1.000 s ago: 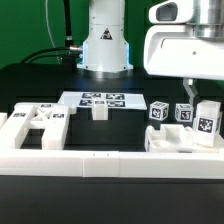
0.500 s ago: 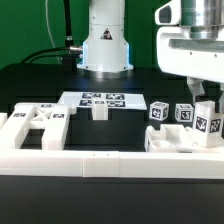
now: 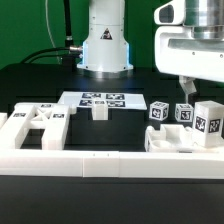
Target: Assemble chair
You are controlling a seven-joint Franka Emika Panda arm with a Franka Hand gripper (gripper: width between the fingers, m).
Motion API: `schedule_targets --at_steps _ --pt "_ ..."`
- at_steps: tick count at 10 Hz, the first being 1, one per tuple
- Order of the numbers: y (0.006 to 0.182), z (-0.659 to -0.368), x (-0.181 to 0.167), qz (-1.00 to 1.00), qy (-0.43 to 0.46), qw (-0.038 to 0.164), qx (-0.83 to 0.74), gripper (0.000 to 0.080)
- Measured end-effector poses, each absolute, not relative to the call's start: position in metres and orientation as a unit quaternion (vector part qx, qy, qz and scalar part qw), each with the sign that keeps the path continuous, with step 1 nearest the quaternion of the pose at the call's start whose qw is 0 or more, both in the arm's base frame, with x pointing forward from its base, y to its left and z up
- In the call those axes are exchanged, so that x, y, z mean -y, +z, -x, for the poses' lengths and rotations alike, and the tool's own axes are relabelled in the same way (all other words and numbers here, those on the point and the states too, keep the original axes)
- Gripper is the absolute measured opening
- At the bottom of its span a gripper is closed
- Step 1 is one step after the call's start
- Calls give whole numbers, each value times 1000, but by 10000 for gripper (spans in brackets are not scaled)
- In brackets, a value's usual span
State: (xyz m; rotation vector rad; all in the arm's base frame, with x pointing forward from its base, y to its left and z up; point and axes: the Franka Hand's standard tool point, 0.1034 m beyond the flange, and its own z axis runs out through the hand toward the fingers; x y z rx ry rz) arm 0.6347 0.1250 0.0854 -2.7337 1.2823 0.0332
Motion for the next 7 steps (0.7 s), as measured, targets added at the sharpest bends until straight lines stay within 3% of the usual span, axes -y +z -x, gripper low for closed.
schedule_targets --at_steps 2,4,7 --pt "84 -634 -124 945 5 54 -324 647" --pt "84 -631 -123 977 -1 26 -213 649" --pt "84 -632 -123 997 -7 15 -78 649"
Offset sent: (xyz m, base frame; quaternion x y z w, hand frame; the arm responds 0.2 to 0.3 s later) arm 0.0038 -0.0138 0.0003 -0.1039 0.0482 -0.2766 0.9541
